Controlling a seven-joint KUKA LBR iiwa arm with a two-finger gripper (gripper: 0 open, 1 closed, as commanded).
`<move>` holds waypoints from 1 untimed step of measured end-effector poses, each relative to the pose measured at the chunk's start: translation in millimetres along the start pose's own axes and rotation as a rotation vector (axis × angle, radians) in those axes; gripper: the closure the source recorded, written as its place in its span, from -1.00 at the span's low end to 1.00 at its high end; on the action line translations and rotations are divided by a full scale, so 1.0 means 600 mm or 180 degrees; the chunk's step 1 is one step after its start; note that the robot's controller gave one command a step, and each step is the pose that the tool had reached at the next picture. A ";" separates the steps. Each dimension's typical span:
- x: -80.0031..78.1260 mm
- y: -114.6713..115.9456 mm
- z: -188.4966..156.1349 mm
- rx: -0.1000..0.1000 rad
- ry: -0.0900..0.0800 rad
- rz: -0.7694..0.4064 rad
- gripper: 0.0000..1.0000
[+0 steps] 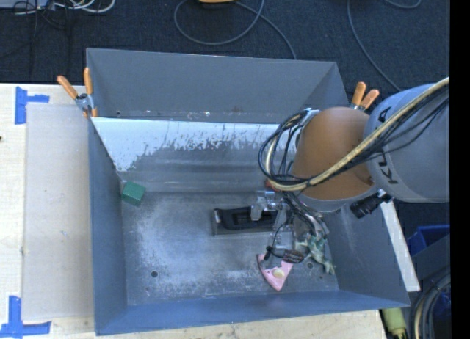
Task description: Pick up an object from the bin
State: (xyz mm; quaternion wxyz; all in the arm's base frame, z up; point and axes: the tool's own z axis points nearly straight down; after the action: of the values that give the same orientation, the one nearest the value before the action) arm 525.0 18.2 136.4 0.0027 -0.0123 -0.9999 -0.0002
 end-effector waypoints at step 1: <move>-0.078 0.026 0.023 0.0000 -0.0010 0.0039 -1.00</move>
Offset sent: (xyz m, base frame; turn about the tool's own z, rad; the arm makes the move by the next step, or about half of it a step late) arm 0.0165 0.0291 -0.0664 0.0479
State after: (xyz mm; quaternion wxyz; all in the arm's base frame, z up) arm 572.2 32.4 122.1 0.0011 -0.0185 -0.9998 -0.0001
